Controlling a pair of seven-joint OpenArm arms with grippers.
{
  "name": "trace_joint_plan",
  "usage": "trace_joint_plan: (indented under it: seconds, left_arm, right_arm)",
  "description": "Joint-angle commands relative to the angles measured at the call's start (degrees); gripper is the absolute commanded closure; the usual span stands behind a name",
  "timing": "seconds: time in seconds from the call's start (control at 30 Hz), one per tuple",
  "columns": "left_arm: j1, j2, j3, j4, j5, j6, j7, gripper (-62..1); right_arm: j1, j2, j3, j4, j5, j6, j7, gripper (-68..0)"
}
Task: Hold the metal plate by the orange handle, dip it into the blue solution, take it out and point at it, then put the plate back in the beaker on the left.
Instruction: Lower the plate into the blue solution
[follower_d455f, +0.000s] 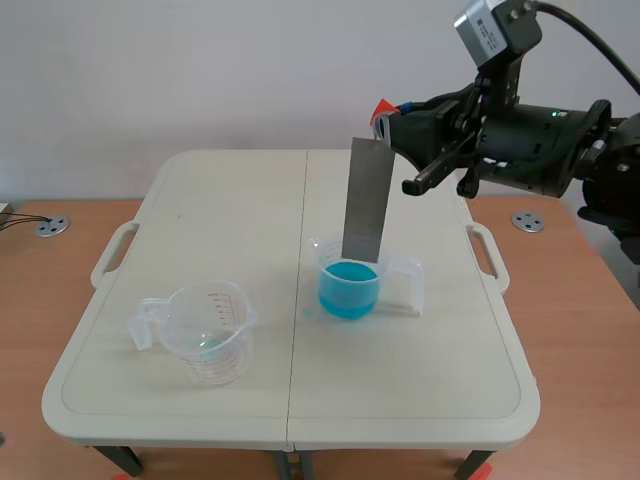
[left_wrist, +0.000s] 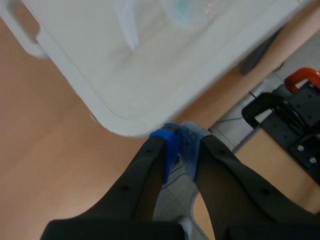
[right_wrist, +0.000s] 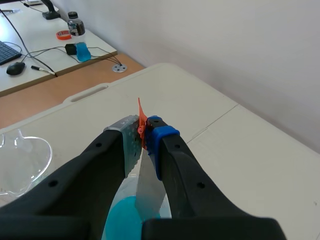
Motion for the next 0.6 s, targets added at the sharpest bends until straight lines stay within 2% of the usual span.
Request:
trace_joint_plan:
  seconds: [0.0, 0.23, 0.57]
  left_arm:
    - [1.4, 0.4, 0.1, -0.4, 0.0, 0.4, -0.6, -1.5]
    - [7.3, 0.4, 0.1, -3.0, 0.0, 0.4, -0.8, -1.5]
    - [7.5, 0.4, 0.1, -8.0, 0.0, 0.3, -3.8, -1.5]
  right_arm:
    - [1.0, 0.0, 0.4, -0.7, -0.3, 0.6, 2.2, -1.4]
    - [1.0, -1.5, 0.4, -4.6, -4.7, 0.6, 5.5, -1.4]
    - [1.0, -4.0, 0.3, -8.9, -9.4, 0.6, 8.1, -1.4]
